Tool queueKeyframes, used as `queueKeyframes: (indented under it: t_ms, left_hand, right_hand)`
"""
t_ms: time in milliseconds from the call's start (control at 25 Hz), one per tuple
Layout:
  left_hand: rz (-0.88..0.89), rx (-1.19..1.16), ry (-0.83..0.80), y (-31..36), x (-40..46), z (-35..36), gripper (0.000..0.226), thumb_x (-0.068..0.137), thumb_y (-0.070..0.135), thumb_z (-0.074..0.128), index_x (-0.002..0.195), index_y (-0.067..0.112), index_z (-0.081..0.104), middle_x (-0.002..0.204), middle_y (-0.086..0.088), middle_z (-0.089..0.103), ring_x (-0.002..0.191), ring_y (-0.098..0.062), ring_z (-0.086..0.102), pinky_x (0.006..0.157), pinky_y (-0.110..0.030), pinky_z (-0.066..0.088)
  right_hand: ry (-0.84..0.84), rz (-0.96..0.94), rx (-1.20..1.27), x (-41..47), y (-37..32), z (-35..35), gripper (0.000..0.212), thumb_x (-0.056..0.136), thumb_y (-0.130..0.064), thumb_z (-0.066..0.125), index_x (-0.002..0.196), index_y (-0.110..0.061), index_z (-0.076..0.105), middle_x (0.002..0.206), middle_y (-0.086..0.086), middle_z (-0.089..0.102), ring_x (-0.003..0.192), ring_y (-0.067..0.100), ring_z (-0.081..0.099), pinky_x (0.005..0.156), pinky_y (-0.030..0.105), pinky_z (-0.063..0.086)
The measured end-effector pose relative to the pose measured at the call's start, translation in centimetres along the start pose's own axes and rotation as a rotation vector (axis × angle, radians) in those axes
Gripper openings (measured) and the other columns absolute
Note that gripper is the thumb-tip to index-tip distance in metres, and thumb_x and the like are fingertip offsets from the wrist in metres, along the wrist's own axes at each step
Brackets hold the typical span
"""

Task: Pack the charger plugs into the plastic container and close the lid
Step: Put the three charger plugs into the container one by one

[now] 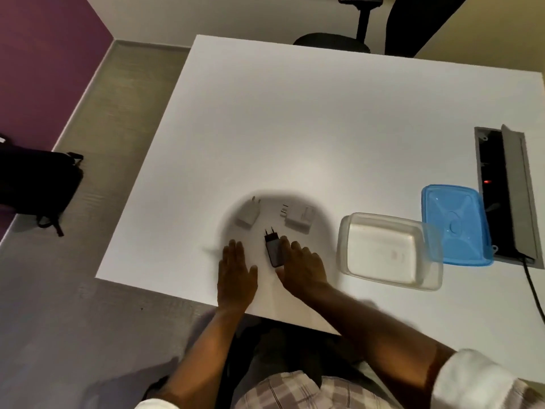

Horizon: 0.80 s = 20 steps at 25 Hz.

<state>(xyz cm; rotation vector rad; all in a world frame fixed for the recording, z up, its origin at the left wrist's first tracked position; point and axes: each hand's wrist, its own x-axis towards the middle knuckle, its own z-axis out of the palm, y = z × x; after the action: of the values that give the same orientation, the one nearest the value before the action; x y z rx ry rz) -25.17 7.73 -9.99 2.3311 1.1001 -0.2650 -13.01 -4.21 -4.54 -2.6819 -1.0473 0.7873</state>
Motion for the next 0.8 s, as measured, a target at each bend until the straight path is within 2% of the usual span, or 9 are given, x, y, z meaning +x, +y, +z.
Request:
queueKeyframes:
  t_ms: [80, 160, 360, 520, 680, 800]
  left_hand:
    - [0.054, 0.081, -0.017, -0.8, 0.2, 0.8, 0.081, 0.099, 0.040, 0.042, 0.158, 0.016, -0.008, 0.168, -0.004, -0.012, 0.156, -0.023, -0.009, 0.127, -0.040, 0.001]
    - [0.093, 0.136, 0.004, -1.3, 0.1, 1.6, 0.080, 0.100, 0.043, 0.037, 0.157, 0.014, -0.012, 0.167, -0.006, -0.017, 0.155, -0.024, -0.013, 0.127, -0.042, -0.002]
    - [0.119, 0.205, 0.092, -2.3, 0.3, 3.1, 0.078, 0.099, 0.050, 0.026, 0.158, 0.013, -0.009, 0.168, -0.009, -0.010, 0.156, -0.025, -0.008, 0.126, -0.046, 0.001]
    - [0.124, 0.193, 0.130, -2.9, 0.5, 3.6, 0.078, 0.098, 0.050, 0.030, 0.159, 0.014, -0.002, 0.169, -0.008, -0.003, 0.157, -0.024, -0.003, 0.127, -0.046, 0.004]
    - [0.127, 0.170, 0.159, -3.1, 0.6, 3.9, 0.077, 0.097, 0.050, 0.034, 0.159, 0.015, 0.002, 0.169, -0.006, 0.002, 0.157, -0.023, 0.000, 0.127, -0.046, 0.008]
    - [0.131, 0.162, 0.178, -3.2, 0.7, 4.1, 0.076, 0.098, 0.049, 0.033, 0.159, 0.015, 0.003, 0.169, -0.006, 0.003, 0.157, -0.023, 0.002, 0.127, -0.047, 0.009]
  right_hand:
    - [0.032, 0.007, -0.073, 0.9, -1.1, 1.1, 0.074, 0.088, -0.035, 0.059, 0.149, -0.016, 0.020, 0.122, 0.013, 0.057, 0.099, 0.031, 0.061, 0.080, 0.042, 0.051]
    - [0.032, -0.011, -0.128, 1.7, -1.6, 1.4, 0.072, 0.089, -0.028, 0.056, 0.150, -0.017, 0.020, 0.121, 0.014, 0.058, 0.096, 0.032, 0.062, 0.078, 0.041, 0.049]
    - [0.033, -0.065, -0.124, 2.3, -1.4, 1.9, 0.069, 0.089, -0.020, 0.052, 0.150, -0.022, 0.021, 0.119, 0.016, 0.059, 0.090, 0.032, 0.064, 0.071, 0.038, 0.051]
    - [0.052, -0.088, -0.102, 1.8, -0.7, 2.0, 0.064, 0.088, -0.017, 0.052, 0.145, -0.022, 0.024, 0.112, 0.015, 0.061, 0.080, 0.031, 0.066, 0.061, 0.037, 0.052]
    - [0.023, -0.053, -0.134, 1.0, 0.0, 1.2, 0.060, 0.089, -0.017, 0.050, 0.144, -0.019, 0.026, 0.111, 0.013, 0.062, 0.079, 0.033, 0.068, 0.064, 0.040, 0.056]
    - [0.000, -0.045, -0.072, -0.2, 0.3, -0.3, 0.060, 0.088, -0.026, 0.054, 0.141, -0.019, 0.029, 0.109, 0.012, 0.064, 0.082, 0.034, 0.069, 0.066, 0.041, 0.056]
